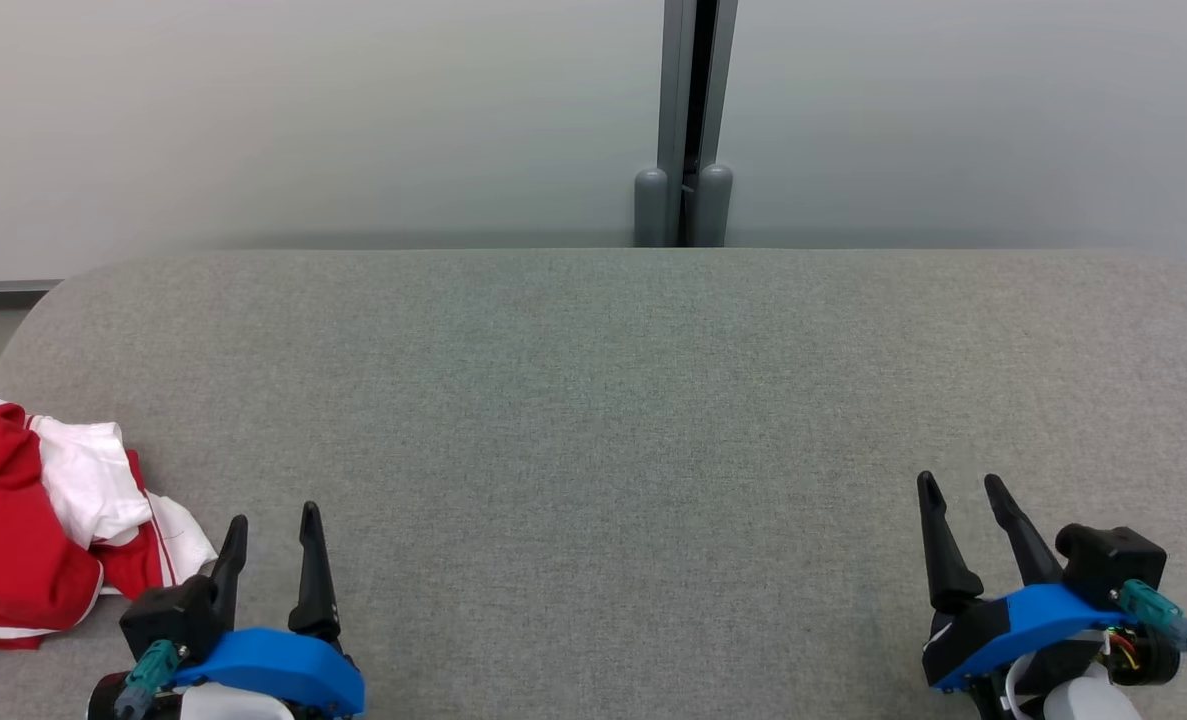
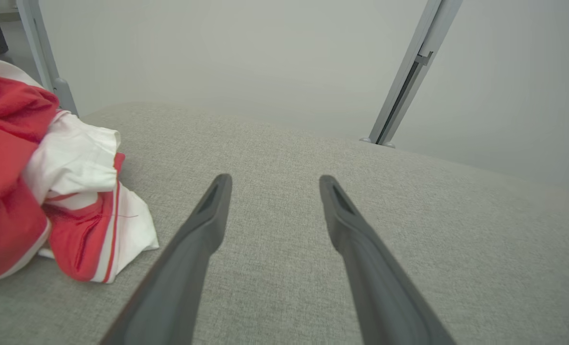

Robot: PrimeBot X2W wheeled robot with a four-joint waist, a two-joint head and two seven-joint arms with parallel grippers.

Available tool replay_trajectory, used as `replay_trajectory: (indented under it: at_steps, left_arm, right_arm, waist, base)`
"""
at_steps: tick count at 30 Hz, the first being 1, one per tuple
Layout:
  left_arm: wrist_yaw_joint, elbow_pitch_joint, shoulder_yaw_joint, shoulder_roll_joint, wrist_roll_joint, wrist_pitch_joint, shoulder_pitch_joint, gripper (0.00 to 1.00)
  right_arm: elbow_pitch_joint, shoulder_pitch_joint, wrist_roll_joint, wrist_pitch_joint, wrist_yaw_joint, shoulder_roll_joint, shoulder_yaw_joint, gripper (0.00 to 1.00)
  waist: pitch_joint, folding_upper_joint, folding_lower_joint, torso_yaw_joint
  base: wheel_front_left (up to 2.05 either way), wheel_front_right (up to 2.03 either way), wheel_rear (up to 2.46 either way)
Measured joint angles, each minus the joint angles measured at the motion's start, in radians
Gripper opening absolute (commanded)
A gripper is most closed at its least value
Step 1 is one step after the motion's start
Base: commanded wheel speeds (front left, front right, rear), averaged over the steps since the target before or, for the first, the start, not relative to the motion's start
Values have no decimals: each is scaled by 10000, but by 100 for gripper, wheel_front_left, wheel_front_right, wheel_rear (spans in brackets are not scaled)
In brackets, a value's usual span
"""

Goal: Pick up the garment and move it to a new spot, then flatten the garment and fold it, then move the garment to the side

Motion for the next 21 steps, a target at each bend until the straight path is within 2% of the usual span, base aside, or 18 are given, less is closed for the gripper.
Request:
replay_trajectory:
  at_steps: [21]
  left_arm:
    - [121, 61, 391, -232, 1586, -426, 247, 100]
  right_arm:
    - [50, 145, -1620, -439, 10, 13, -267, 100]
  waist:
    - [-54, 0, 0, -33]
  base:
    - [0, 0, 0]
